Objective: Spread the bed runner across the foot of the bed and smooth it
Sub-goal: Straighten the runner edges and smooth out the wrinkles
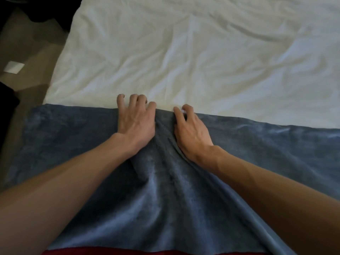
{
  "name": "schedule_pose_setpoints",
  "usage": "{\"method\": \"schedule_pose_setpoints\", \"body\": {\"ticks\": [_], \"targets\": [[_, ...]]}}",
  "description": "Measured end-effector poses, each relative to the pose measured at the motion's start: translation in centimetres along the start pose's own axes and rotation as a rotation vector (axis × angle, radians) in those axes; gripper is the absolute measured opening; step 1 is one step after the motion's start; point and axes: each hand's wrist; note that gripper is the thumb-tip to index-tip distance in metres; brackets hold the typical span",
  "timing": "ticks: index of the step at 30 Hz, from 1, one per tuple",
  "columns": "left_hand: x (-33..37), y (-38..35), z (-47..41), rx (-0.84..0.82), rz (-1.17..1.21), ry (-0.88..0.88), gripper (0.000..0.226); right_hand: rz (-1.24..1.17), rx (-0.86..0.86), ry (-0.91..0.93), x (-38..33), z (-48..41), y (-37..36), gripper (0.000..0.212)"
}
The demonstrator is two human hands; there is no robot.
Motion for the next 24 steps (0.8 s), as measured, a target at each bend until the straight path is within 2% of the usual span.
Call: {"method": "schedule_pose_setpoints", "body": {"ticks": [4,6,8,11,16,24], "targets": [[2.6,0.3,1.5,0.031,0.158,-0.135,0.057,0.141,0.115,0.021,1.1,1.5,0.7,0.058],[4.0,0.1,2.6,-0.066,0.255,-0.185,0.067,0.209,0.102,-0.035,2.4,2.8,0.7,0.061],[4.6,-0.7,3.7,-0.163,0.293,-0.193,0.071,0.228,0.013,-0.077,3.7,4.2,0.3,0.064],[4.6,-1.3,4.2,-0.202,0.272,-0.18,0.072,0.158,-0.083,-0.086,5.0,5.2,-0.4,0.067],[5.5,0.6,5.1,-0.201,0.314,-0.118,0.07,-0.002,-0.098,-0.082,5.1,6.0,0.8,0.065],[8.6,5.1,12.6,-0.122,0.369,-0.116,0.066,-0.104,-0.146,-0.021,3.8,14.8,4.6,0.061]]}}
Point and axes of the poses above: each hand's wrist, its own z-axis away from the middle knuckle, its own y-axis out of the back of the hand, x = y × z, and after that the axes turned 8 degrees about x, right-handed
